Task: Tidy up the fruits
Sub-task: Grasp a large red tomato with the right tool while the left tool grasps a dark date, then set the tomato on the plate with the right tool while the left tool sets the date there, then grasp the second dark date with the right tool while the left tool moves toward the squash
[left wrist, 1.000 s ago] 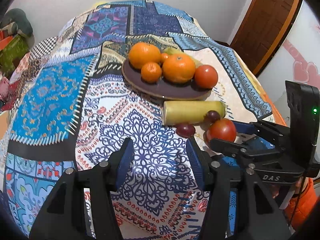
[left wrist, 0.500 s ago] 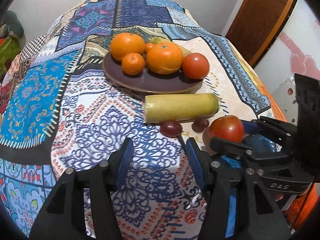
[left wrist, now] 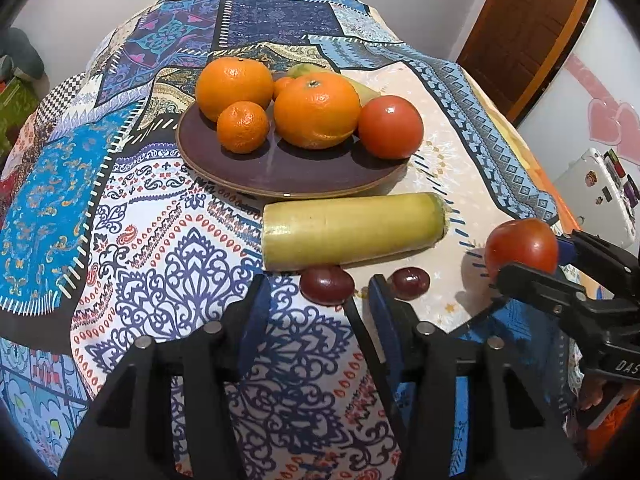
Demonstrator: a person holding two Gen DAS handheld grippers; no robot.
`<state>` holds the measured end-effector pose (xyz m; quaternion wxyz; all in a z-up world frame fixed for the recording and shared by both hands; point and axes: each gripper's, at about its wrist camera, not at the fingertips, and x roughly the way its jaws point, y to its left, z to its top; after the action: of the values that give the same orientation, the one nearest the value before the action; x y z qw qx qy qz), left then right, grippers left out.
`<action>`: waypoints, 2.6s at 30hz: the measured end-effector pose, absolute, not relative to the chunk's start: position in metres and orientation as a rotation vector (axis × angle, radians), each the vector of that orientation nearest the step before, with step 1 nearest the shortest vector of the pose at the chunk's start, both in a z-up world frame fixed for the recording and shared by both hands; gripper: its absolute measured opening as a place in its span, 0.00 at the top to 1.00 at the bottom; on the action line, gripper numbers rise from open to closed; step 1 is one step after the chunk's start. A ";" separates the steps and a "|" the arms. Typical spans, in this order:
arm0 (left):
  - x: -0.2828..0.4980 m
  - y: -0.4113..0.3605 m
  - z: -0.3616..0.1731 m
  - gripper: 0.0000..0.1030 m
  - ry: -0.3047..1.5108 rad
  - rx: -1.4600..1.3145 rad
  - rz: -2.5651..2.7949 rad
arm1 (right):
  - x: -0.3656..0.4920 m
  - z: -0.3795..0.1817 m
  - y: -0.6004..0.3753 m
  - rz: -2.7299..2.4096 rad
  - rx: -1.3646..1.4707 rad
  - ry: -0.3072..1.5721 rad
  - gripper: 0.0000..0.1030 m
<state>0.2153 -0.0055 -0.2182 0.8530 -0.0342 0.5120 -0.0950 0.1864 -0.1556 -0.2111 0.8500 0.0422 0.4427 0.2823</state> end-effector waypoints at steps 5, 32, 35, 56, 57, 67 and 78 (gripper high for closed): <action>0.215 -0.008 -0.219 0.65 1.072 -0.058 -0.202 | 0.188 -0.210 -0.153 0.602 0.099 0.925 0.51; 0.232 0.042 -0.170 0.73 0.938 -0.107 -0.160 | 0.232 -0.193 -0.088 0.677 0.040 0.871 0.51; 0.245 0.050 -0.172 0.73 0.936 -0.120 -0.155 | 0.240 -0.198 -0.079 0.679 0.027 0.885 0.51; 0.281 0.055 -0.201 0.72 0.996 -0.140 -0.161 | 0.255 -0.209 -0.059 0.697 -0.027 0.920 0.51; 0.281 0.055 -0.201 0.71 0.999 -0.141 -0.161 | 0.255 -0.208 -0.060 0.697 -0.023 0.923 0.51; 0.265 0.056 -0.183 0.65 0.963 -0.142 -0.156 | 0.243 -0.190 -0.074 0.691 0.005 0.870 0.43; 0.230 0.049 -0.165 0.44 0.935 -0.114 -0.158 | 0.220 -0.188 -0.107 0.637 -0.022 0.862 0.43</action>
<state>0.2303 0.0492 -0.1649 0.8882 -0.0549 0.4498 -0.0761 0.2204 -0.1068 -0.1880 0.8597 -0.0105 0.4106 0.3036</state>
